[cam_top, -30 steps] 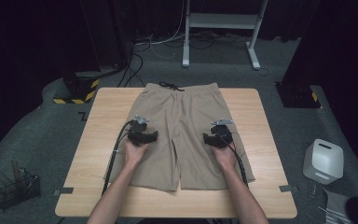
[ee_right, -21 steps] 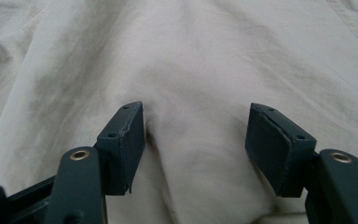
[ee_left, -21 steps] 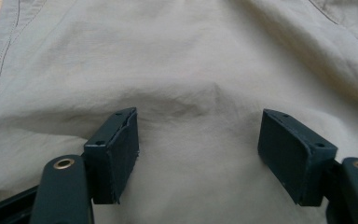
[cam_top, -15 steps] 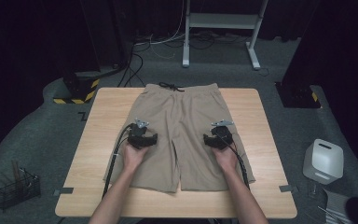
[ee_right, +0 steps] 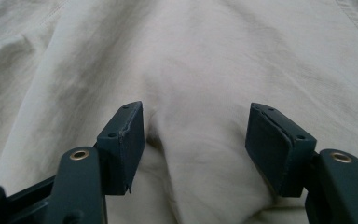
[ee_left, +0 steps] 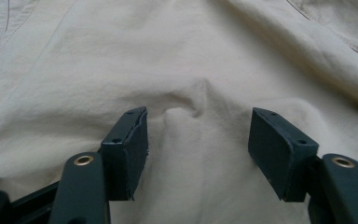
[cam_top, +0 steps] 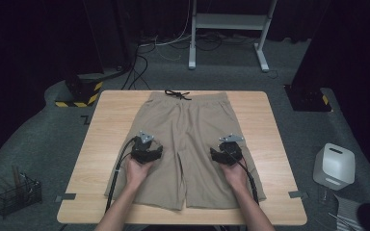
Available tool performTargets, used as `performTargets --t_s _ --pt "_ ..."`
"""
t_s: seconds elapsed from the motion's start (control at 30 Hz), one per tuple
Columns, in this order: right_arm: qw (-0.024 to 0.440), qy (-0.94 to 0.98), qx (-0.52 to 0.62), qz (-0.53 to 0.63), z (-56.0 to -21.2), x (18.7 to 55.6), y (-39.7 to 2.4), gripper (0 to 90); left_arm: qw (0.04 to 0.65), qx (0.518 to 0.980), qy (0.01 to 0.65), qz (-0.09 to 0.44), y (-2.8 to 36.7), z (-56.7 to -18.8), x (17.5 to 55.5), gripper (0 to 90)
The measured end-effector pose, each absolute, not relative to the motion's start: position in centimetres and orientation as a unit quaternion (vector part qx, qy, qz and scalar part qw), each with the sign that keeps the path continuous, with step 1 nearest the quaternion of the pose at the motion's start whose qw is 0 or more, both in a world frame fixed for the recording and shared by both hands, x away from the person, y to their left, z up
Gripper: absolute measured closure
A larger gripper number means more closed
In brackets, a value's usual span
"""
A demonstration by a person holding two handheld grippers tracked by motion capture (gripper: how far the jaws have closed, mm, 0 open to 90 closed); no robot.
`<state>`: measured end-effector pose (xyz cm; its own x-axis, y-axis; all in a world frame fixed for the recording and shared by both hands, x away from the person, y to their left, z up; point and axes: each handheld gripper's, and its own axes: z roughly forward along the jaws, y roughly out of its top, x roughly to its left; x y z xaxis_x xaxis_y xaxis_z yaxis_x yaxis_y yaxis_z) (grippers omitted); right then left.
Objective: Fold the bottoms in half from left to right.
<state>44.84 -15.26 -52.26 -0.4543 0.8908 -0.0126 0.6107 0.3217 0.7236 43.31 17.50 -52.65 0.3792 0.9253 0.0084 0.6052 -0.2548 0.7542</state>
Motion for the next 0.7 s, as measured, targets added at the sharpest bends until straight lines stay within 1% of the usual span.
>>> performTargets --t_s 0.2,0.23,0.5,0.53,0.7 --pt "0.214 0.781 0.481 0.335 -52.4 41.8 -15.6 37.3 0.346 0.758 0.502 0.231 17.6 -52.7 40.9 38.1" --pt "0.215 0.781 0.481 0.335 -52.4 41.5 -15.7 37.4 0.346 0.758 0.502 0.231 17.6 -52.7 40.9 38.2" --pt "0.211 0.787 0.476 0.333 -52.3 39.1 -16.0 37.4 0.347 0.762 0.496 0.23 17.2 -52.7 37.5 39.2" --pt "0.208 0.788 0.475 0.332 -52.2 38.1 -16.1 37.4 0.348 0.763 0.495 0.23 17.1 -52.7 37.1 39.2" --pt "0.206 0.791 0.469 0.334 -52.2 36.2 -16.5 37.4 0.349 0.763 0.493 0.229 17.1 -52.7 35.6 39.2"
